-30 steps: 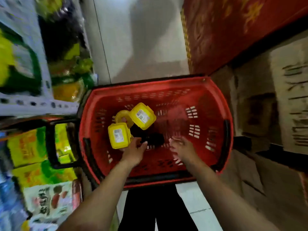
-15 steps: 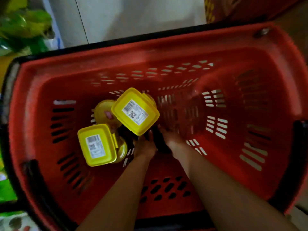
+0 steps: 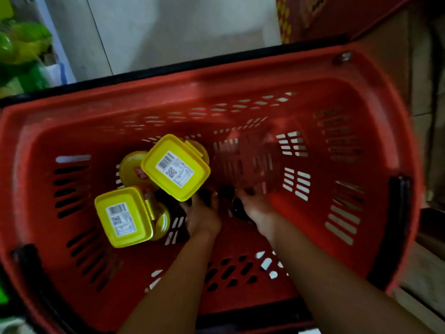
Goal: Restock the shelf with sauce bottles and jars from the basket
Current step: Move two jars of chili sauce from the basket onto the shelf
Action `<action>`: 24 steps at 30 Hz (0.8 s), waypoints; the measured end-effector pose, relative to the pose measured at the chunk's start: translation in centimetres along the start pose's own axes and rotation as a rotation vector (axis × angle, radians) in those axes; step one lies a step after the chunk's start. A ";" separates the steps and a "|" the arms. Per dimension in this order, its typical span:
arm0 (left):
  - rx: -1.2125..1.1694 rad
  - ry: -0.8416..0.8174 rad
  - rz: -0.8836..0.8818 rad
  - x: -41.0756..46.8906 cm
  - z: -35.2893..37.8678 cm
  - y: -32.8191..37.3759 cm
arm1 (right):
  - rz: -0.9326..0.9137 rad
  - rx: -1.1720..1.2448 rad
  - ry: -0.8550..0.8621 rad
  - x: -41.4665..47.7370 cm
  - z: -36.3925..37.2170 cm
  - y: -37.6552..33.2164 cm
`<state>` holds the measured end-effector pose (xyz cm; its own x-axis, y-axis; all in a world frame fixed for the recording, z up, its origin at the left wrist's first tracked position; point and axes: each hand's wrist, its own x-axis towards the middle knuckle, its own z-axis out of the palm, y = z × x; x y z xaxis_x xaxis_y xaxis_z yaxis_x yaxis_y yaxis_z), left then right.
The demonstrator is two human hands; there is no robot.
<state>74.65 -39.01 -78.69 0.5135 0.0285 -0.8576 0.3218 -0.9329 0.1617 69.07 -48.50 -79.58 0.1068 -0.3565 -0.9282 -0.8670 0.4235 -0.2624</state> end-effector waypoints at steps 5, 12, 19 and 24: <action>-0.013 0.051 0.194 -5.6 -3.1 0.8 | -0.097 -0.024 0.058 -5.0 -3.0 -1.0; 0.090 0.045 0.421 -15.9 -10.9 2.5 | -0.188 0.039 0.202 -17.0 -8.2 -5.3; 0.194 0.009 0.583 -29.7 -22.4 6.5 | -0.327 -0.084 0.176 -34.2 -15.2 -10.4; 0.211 -0.008 0.776 -40.1 -29.3 9.9 | -0.529 -0.226 0.255 -47.1 -19.3 -13.1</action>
<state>80.60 -38.86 -28.38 0.5230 -0.6576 -0.5422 -0.2819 -0.7338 0.6181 66.01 -53.31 -27.32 0.4539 -0.6690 -0.5886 -0.8131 -0.0408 -0.5807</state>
